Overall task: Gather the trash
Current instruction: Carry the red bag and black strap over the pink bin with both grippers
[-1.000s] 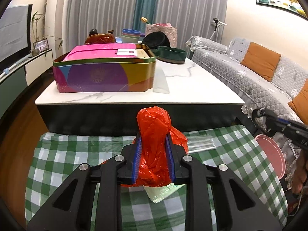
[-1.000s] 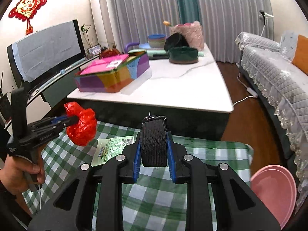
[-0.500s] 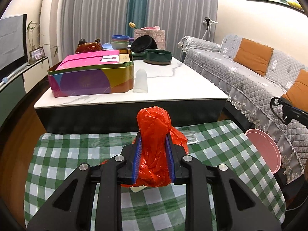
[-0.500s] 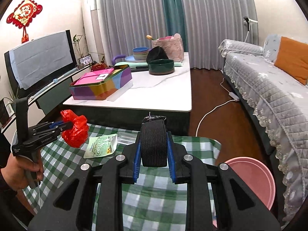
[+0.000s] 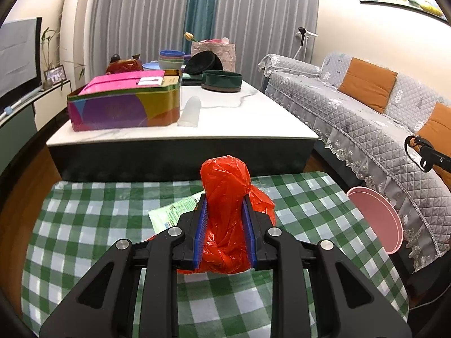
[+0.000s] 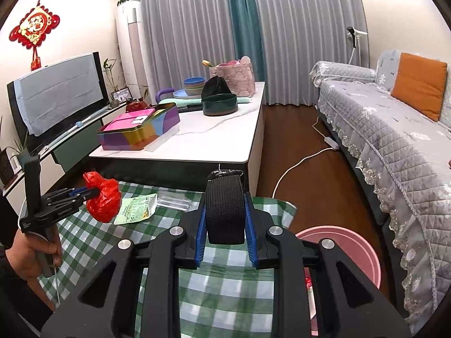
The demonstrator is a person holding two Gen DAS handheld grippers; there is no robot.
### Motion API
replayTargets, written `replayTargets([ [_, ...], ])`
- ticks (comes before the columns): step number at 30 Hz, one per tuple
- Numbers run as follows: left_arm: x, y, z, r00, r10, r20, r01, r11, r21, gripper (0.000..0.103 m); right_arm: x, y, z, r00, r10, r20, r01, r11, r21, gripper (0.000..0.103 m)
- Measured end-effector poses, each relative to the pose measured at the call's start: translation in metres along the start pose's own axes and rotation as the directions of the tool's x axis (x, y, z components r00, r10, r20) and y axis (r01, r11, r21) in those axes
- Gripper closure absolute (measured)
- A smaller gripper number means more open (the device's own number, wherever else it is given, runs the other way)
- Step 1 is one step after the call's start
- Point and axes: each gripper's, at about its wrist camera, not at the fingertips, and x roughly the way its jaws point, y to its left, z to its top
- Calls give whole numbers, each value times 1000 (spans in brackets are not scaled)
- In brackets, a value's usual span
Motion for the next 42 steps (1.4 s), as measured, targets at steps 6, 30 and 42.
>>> replayTargets([
  [6,0,-16,-13,1000,-2,0,2,1000,-11,80,-7,-18,-8,1000,2,12,-2,1000,6,79],
  [30,24,-100,-36,998,-54,-24,53,998,-13,80,-14,-85,-39,997,-73,36,68,992,109,79],
  [42,39,-155,-28,993,-118,-21,119,992,50,80,-20,-122,-44,987,-157,40,150,979,138,79],
])
